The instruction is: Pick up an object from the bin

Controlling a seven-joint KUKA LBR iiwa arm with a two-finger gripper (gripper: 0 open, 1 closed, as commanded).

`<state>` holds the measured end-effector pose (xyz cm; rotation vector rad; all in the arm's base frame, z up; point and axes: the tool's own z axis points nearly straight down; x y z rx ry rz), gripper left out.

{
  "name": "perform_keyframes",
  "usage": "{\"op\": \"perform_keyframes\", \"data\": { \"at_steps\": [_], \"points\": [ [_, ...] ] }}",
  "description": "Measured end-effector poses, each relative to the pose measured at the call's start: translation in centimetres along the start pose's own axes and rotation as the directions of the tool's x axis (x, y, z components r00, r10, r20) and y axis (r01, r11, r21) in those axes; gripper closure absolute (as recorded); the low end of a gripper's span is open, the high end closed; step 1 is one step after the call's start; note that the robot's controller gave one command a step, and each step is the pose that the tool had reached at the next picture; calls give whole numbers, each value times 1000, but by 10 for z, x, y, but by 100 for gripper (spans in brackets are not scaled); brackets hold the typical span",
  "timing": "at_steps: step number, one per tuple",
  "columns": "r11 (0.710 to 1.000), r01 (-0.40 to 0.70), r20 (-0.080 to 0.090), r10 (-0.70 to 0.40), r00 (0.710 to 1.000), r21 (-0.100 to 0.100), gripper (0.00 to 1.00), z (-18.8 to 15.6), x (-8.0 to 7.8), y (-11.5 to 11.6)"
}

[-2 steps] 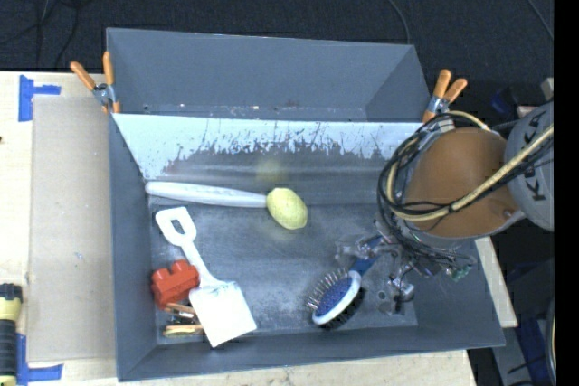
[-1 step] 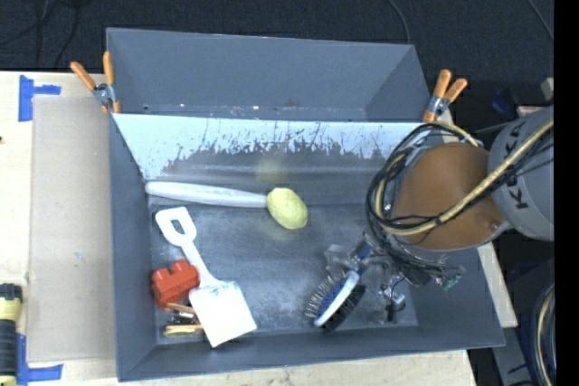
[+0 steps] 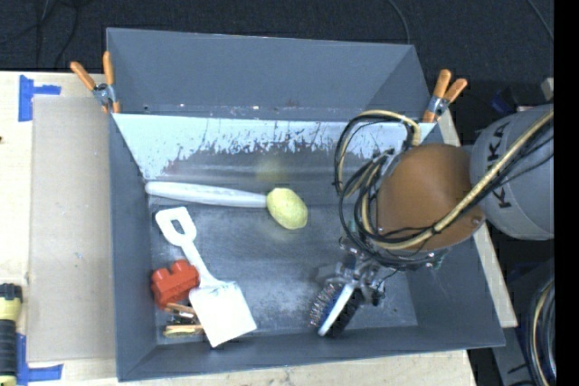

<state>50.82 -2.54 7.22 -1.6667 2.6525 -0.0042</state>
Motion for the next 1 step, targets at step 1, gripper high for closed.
{"op": "perform_keyframes", "data": {
  "at_steps": [1],
  "points": [
    [1000, 0, 0, 0, 1000, 0, 100, 0, 0, 0]
  ]
}}
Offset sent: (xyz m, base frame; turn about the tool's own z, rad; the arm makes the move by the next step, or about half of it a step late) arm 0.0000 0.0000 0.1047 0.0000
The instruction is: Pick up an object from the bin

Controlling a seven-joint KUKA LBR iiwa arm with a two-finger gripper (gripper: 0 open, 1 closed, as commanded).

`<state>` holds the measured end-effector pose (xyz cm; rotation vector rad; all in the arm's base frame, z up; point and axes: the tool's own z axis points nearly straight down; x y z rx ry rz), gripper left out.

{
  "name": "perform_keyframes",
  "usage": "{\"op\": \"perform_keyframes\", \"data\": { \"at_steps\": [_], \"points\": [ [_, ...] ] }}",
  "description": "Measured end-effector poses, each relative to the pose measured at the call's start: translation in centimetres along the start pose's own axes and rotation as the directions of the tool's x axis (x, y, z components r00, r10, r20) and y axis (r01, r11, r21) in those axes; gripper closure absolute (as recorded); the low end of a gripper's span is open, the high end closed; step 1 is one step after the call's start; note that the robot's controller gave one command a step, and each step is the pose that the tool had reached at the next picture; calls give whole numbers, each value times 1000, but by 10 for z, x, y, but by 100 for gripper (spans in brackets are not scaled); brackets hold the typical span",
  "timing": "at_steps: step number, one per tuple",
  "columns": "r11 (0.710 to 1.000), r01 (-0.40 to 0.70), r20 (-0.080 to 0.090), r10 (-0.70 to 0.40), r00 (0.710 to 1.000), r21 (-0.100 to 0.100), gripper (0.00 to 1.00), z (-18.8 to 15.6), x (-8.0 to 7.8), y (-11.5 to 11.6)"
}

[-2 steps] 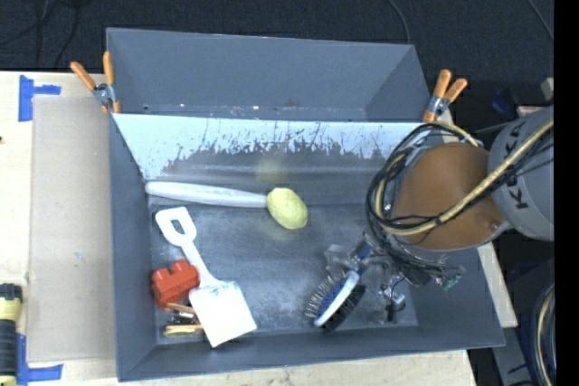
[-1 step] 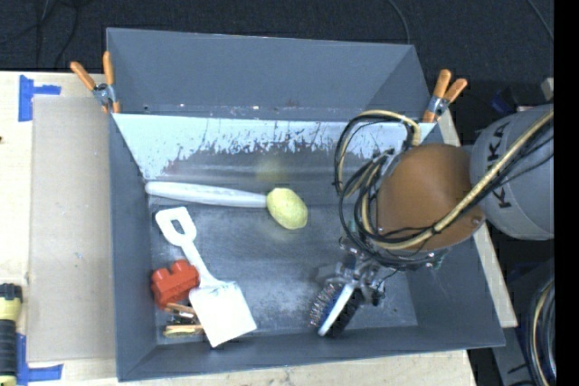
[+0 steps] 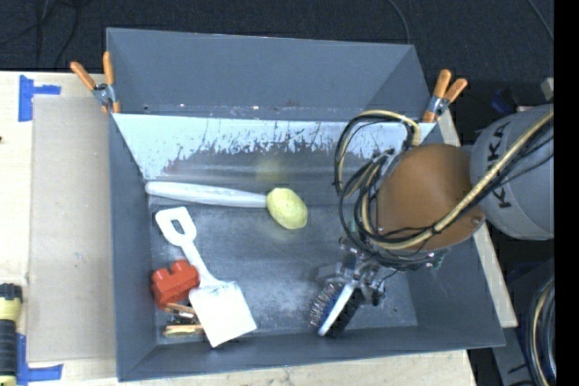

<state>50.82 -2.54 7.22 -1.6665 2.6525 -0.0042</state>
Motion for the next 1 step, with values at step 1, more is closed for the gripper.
{"op": "perform_keyframes", "data": {
  "at_steps": [1],
  "points": [
    [1000, -1, -1, 1, 1000, -4, 100, -4, 0, 1]
  ]
}}
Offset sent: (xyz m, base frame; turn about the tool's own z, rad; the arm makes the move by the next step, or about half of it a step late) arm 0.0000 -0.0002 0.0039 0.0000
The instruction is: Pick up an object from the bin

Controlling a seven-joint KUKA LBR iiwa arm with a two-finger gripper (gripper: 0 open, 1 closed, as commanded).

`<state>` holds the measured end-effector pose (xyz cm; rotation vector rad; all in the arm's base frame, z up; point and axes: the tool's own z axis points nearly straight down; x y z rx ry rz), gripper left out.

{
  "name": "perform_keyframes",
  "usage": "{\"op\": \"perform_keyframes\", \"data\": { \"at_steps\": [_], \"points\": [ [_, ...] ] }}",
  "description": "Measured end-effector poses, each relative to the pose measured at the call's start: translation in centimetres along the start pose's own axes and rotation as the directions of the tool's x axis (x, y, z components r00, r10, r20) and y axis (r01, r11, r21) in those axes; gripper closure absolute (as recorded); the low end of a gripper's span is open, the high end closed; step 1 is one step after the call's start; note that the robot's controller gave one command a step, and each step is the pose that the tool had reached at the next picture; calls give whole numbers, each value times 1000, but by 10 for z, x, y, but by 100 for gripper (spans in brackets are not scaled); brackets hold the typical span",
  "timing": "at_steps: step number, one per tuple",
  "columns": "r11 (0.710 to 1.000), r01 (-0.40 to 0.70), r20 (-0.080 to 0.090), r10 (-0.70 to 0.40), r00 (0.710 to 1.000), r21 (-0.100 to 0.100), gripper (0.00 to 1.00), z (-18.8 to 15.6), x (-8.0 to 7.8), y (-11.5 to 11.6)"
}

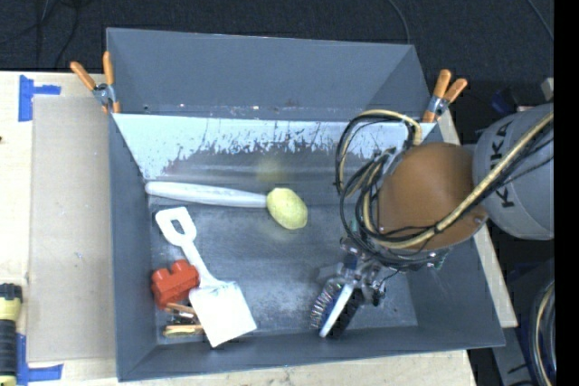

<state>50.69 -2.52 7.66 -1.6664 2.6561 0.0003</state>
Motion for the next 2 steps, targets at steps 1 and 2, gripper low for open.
{"op": "perform_keyframes", "data": {
  "at_steps": [1, 2],
  "points": [
    [1000, 1, -3, -1, 1000, -10, 100, -20, 0, 3],
    [1000, 2, -4, -2, 1000, -9, 100, -42, 0, 3]
  ]
}}
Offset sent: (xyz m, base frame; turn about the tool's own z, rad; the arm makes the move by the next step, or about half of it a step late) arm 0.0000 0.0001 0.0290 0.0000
